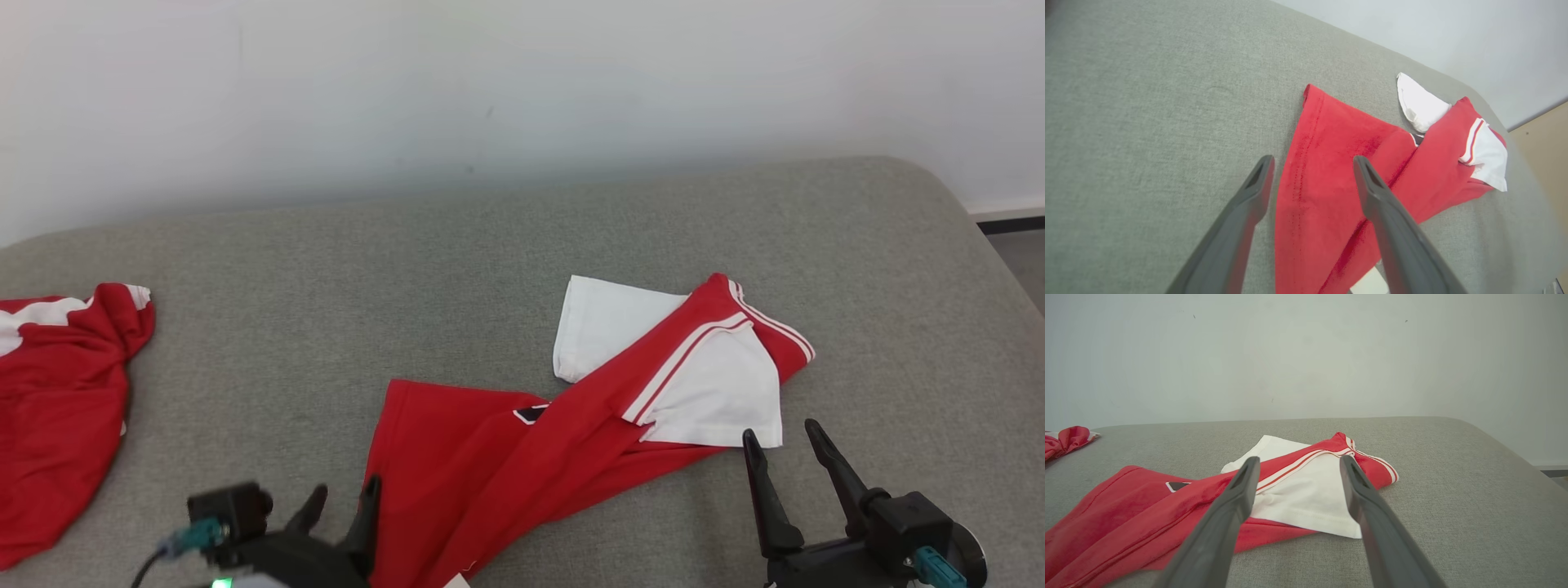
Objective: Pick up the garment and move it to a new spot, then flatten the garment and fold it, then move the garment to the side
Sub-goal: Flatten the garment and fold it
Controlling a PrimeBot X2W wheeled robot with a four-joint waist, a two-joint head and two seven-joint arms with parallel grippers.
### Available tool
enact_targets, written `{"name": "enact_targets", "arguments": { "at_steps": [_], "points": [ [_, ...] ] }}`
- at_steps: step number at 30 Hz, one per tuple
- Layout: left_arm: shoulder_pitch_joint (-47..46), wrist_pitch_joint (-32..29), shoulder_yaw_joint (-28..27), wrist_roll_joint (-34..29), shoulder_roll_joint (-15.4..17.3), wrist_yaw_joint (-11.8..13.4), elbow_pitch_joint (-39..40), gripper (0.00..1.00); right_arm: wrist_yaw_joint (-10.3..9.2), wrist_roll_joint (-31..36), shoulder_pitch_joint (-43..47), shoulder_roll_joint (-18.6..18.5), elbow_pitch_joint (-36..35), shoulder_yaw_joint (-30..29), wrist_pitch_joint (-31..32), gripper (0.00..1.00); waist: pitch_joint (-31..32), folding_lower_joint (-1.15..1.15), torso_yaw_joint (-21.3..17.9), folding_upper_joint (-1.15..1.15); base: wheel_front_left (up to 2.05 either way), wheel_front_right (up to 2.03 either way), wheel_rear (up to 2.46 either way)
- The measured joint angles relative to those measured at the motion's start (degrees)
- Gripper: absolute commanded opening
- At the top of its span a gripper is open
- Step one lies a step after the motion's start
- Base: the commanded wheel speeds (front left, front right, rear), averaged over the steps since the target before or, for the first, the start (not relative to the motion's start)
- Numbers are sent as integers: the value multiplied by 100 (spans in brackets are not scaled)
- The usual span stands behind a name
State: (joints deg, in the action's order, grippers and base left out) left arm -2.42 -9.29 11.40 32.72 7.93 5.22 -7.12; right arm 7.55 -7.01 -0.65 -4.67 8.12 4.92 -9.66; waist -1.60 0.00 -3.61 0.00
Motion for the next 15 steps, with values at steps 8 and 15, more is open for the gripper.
{"name": "enact_targets", "arguments": {
  "at_steps": [8, 15],
  "points": [
    [-1493, -411, 242, -199, 42, -115, -1215, 100, 1, -2, -199, 14, -41, 70, -16, 100, -229, 0, -282, 0, 0, 0, 0],
    [-2213, -743, 419, -456, 168, -9, -2232, 100, 1, 5, -299, 32, -26, 19, -44, 100, -481, 0, -637, 0, 0, 0, 0]
  ]
}}
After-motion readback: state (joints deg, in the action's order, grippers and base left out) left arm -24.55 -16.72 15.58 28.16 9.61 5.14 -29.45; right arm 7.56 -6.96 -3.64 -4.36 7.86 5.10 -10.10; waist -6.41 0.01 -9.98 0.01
